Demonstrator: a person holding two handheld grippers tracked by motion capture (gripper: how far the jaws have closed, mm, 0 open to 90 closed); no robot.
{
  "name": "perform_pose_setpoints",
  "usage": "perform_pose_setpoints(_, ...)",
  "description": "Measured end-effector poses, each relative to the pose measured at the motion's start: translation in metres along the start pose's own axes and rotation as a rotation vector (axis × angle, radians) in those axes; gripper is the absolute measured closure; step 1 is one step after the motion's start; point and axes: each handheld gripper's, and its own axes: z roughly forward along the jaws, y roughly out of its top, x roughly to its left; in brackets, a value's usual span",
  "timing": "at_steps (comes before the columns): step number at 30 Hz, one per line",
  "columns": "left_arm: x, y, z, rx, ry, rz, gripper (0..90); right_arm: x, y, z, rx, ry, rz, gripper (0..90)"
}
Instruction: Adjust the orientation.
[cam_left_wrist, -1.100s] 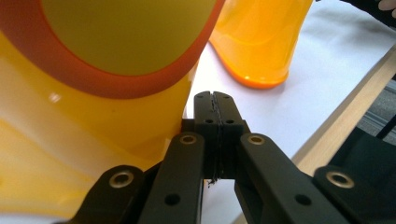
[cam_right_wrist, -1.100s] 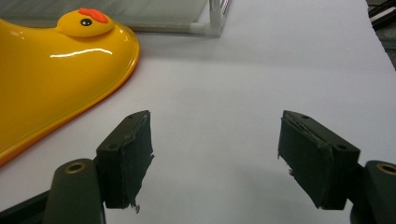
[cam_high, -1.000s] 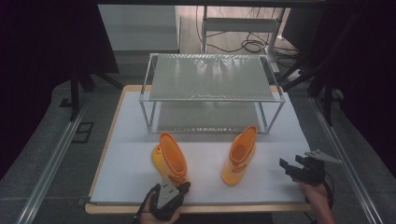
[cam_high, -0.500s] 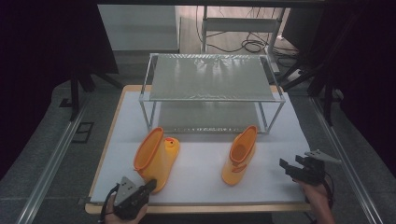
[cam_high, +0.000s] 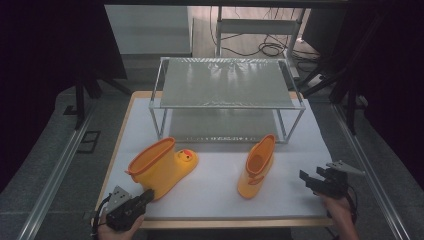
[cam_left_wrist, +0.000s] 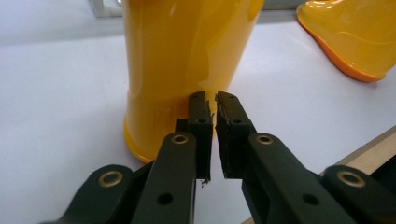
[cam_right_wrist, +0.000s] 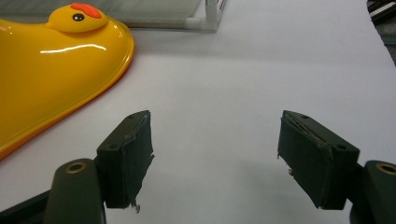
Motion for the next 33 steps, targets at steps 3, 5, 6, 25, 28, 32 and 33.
perform_pose_setpoints(3,-0.009,-0.001,0.003,0.009,-0.026,0.012,82.9,0.0,0.0,-0.001,0.001,0.0,0.0,26.1)
perform_pose_setpoints(5,-0.017,-0.001,0.007,0.014,-0.044,0.027,82.1,-0.001,0.0,0.0,0.0,0.0,0.001,26.1)
perform_pose_setpoints(6,-0.022,0.0,0.01,0.02,-0.057,0.037,81.3,-0.001,0.0,0.0,-0.001,0.0,0.001,26.1)
perform_pose_setpoints(25,-0.069,0.045,0.065,0.233,-0.27,0.129,59.5,-0.007,-0.003,0.0,0.01,-0.005,0.02,26.2)
perform_pose_setpoints(28,-0.072,0.052,0.068,0.258,-0.293,0.136,54.5,-0.008,-0.003,-0.001,0.012,-0.007,0.021,26.2)
perform_pose_setpoints(32,-0.078,0.062,0.072,0.279,-0.314,0.146,50.7,-0.007,-0.001,-0.002,0.006,-0.008,0.022,26.2)
perform_pose_setpoints(33,-0.079,0.064,0.073,0.293,-0.323,0.151,50.2,-0.007,-0.001,-0.001,0.004,-0.006,0.023,26.2)
